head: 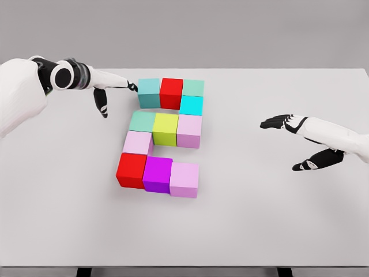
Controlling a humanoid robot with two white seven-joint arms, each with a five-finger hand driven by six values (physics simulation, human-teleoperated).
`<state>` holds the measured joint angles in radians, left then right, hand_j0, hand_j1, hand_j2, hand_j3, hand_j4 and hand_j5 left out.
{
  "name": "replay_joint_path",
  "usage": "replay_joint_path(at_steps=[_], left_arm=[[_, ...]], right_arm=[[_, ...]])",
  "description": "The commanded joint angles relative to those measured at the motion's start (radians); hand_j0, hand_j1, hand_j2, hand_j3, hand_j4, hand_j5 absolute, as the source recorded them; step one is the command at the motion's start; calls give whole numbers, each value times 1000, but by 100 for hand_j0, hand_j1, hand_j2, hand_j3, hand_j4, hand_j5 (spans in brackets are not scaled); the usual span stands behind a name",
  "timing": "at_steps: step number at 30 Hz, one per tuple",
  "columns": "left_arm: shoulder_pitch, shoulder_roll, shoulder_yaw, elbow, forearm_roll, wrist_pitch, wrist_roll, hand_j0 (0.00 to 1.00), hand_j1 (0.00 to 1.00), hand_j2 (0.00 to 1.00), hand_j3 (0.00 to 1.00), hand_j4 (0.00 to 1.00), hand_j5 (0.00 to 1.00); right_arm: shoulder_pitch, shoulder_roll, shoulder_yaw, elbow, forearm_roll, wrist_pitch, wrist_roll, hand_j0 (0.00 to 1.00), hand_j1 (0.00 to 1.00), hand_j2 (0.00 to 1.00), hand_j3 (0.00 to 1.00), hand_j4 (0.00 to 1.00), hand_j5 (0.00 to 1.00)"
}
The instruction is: Assemble the squares on the desktop into the number 2
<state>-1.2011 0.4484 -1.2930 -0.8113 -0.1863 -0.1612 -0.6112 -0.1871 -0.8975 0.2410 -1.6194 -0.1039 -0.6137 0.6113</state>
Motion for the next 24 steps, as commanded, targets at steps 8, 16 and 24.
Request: replay_joint_path(at_steps=[8, 16, 24], left_arm=[[0, -4, 1, 6, 1, 2, 0, 100, 100, 100, 100, 100, 100], [-5, -8, 1, 6, -2, 2, 0, 100, 100, 100, 100, 100, 100], [-6, -7, 1, 6, -2, 0, 0, 100, 100, 100, 100, 100, 100]], right_arm=[[0, -1, 0, 0, -8, 3, 0, 100, 100, 100, 100, 100, 100], [0, -1, 0, -2, -8, 3, 0, 100, 100, 100, 100, 100, 100], [0, -1, 0, -2, -8, 3, 0, 100, 100, 100, 100, 100, 100]])
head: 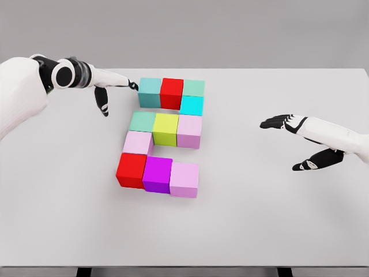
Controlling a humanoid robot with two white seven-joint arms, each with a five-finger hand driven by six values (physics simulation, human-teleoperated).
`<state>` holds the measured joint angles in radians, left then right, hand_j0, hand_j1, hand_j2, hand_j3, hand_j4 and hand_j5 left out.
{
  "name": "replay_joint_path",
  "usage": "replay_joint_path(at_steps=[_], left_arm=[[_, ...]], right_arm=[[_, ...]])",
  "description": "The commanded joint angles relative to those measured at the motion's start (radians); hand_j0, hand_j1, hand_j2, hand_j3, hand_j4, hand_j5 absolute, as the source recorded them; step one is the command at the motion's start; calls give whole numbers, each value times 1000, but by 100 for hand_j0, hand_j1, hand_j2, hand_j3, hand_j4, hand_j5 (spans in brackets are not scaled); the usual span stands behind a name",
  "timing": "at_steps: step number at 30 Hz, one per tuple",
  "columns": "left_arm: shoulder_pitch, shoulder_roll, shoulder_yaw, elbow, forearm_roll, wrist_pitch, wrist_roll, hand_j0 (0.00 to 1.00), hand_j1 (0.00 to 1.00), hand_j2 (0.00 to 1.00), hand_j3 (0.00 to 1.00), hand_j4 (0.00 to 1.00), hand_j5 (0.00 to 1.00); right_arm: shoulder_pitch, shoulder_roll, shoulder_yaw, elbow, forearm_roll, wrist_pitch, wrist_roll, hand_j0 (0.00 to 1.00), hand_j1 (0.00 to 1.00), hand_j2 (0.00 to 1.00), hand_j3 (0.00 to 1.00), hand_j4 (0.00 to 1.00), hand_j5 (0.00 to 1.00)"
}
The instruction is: Assemble the squares on the desktop into the number 2
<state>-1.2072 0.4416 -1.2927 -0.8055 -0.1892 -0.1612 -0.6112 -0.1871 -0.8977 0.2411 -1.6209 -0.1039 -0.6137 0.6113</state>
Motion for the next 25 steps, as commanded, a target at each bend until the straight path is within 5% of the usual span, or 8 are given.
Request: replay_joint_path(at_steps=[1, 8, 11, 13, 14, 17, 20, 25], left_arm=[[0, 2, 3, 0, 1, 0, 0, 100, 100, 100, 100, 100, 100], [9, 71, 62, -9, 8, -4, 0, 100, 100, 100, 100, 100, 100], [43, 213, 237, -70, 19, -360, 0, 100, 100, 100, 100, 100, 100], [124, 302, 438, -130, 28, -450, 0, 100, 100, 100, 100, 100, 100], [225, 348, 608, -187, 50, -450, 0, 100, 100, 100, 100, 100, 100], [484, 434, 840, -342, 232, -450, 0, 100, 100, 100, 100, 100, 100], [607, 508, 859, -399, 392, -450, 0, 100, 100, 100, 100, 100, 100], [661, 503, 863, -399, 404, -450, 0, 100, 100, 100, 100, 100, 100]], right_arm=[[0, -1, 0, 0, -8, 3, 0, 100, 100, 100, 100, 100, 100], [0, -3, 0, 0, -8, 3, 0, 100, 100, 100, 100, 100, 100], [0, -3, 0, 0, -8, 3, 0, 100, 100, 100, 100, 100, 100], [0, -3, 1, 0, -8, 3, 0, 100, 100, 100, 100, 100, 100], [0, -3, 0, 0, -8, 3, 0, 100, 100, 100, 100, 100, 100], [0, -3, 0, 0, -8, 3, 0, 100, 100, 100, 100, 100, 100], [0, -3, 1, 0, -8, 3, 0, 100, 100, 100, 100, 100, 100], [0, -3, 0, 1, -8, 3, 0, 100, 100, 100, 100, 100, 100]])
